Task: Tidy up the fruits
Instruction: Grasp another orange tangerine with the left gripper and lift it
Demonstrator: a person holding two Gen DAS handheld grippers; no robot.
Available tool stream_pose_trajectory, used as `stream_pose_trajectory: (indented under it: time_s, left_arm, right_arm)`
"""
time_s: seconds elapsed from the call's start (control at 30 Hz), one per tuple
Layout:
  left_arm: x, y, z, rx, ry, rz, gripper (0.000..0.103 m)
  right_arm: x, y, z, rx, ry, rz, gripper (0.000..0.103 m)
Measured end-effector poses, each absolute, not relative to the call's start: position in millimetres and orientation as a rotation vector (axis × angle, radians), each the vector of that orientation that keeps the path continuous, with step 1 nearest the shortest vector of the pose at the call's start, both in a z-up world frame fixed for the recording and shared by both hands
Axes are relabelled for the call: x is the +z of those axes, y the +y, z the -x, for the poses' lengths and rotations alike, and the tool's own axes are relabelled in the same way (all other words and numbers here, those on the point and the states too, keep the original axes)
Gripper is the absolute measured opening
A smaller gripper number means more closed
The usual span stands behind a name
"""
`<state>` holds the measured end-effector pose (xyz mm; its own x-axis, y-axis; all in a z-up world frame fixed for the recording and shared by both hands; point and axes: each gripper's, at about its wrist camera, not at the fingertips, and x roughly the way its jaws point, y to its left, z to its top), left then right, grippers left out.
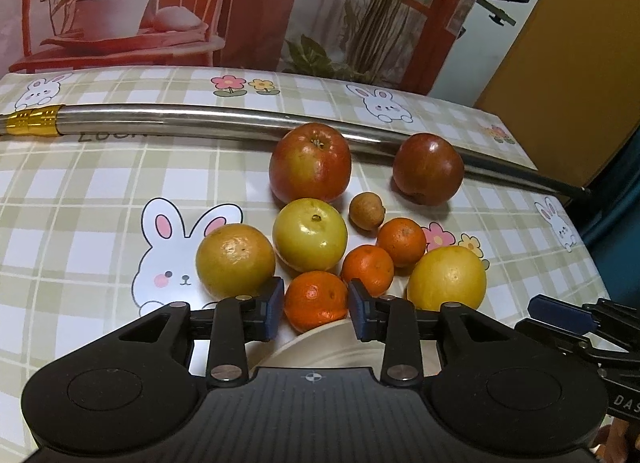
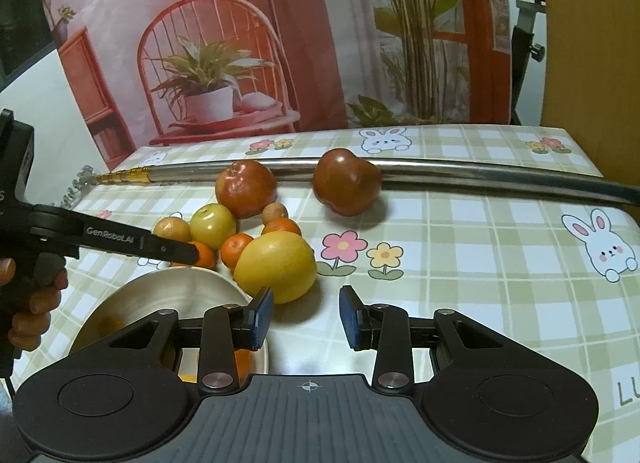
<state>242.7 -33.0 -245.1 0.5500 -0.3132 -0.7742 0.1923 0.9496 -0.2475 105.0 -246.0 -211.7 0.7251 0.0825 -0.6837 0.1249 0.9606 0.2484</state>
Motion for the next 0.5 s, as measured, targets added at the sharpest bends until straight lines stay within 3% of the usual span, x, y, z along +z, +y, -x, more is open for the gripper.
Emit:
stream_pose_trajectory:
  time_s: [0.13,0.5]
  left_arm:
    - [-250,-32,-252,-0.290,0.996,0.182,0.042]
    - [-250,-24,-250,-0.286,0.997,0.225,0.037]
  right_arm:
    - [-212,-247,-104,-0.026,0.764,-0.291,0.034]
    - [-216,-250,-104,-0.032,0.768,-0.304,0.034]
